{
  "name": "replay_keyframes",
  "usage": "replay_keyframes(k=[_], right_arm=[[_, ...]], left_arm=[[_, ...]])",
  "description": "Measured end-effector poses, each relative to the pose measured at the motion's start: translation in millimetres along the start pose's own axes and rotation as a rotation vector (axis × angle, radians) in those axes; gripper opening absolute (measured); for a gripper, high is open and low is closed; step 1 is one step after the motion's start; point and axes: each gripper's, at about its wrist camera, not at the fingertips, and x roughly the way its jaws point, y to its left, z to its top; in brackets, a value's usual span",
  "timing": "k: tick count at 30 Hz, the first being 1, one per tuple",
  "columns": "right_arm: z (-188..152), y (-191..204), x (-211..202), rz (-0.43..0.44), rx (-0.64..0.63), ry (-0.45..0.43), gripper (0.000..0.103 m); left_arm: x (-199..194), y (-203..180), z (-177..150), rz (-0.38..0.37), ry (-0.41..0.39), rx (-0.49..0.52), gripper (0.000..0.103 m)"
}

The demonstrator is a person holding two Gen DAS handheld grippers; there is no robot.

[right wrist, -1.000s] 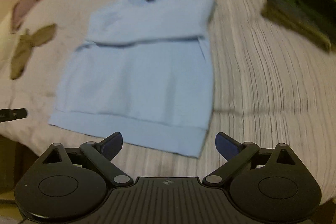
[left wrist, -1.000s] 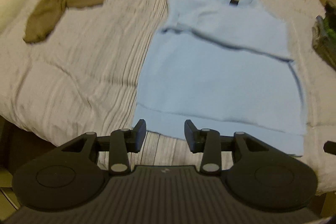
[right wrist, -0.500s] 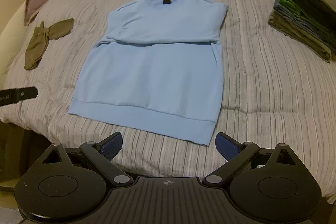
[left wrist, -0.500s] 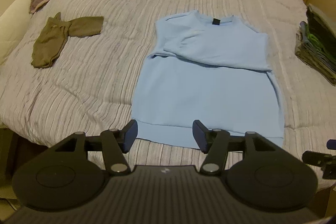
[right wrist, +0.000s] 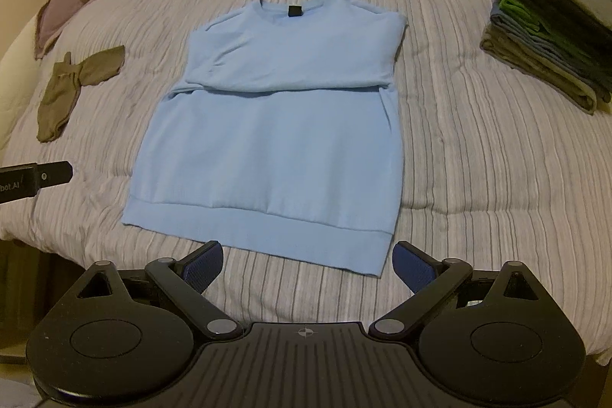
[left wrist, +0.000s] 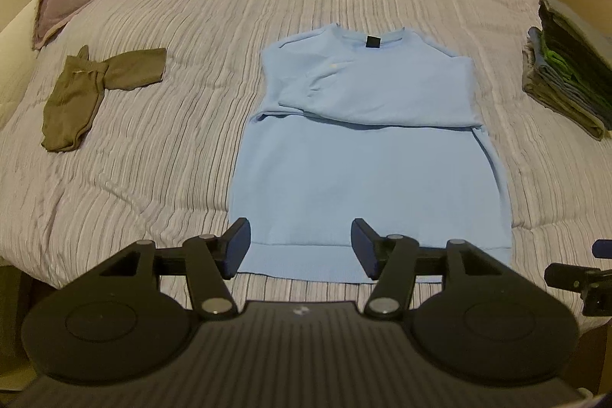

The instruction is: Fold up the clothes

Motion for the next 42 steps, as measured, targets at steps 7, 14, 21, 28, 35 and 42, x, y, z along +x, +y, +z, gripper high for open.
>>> replay_keyframes(k=[7,14,21,28,35,42], right_arm=[[-1,-5,2,-0.002,-0.011,0.014,0.098],[-9,-12,3,0.003,-0.022,0.040,0.098],[-18,-13,7,0.001,-0.023,0.072,0.098],[-21,-7,16,-0.008,-0.011,0.104,0.098],[-15,-3,23,-0.032,0.014,0.114,0.098],[-7,0,33,-0.045,0.029,0.119,0.098]], left_arm=[[0,-7,-1,0.002,0.013,0.009,0.055],[1,-21,-19,0.008,0.051,0.019,0.055],[3,-27,-35,0.014,0.093,0.025,0.055],[15,-24,-39,0.006,0.136,0.047,0.055],[30,-20,-30,-0.016,0.150,0.074,0.055],[45,-12,-24,-0.009,0.167,0.081,0.055]])
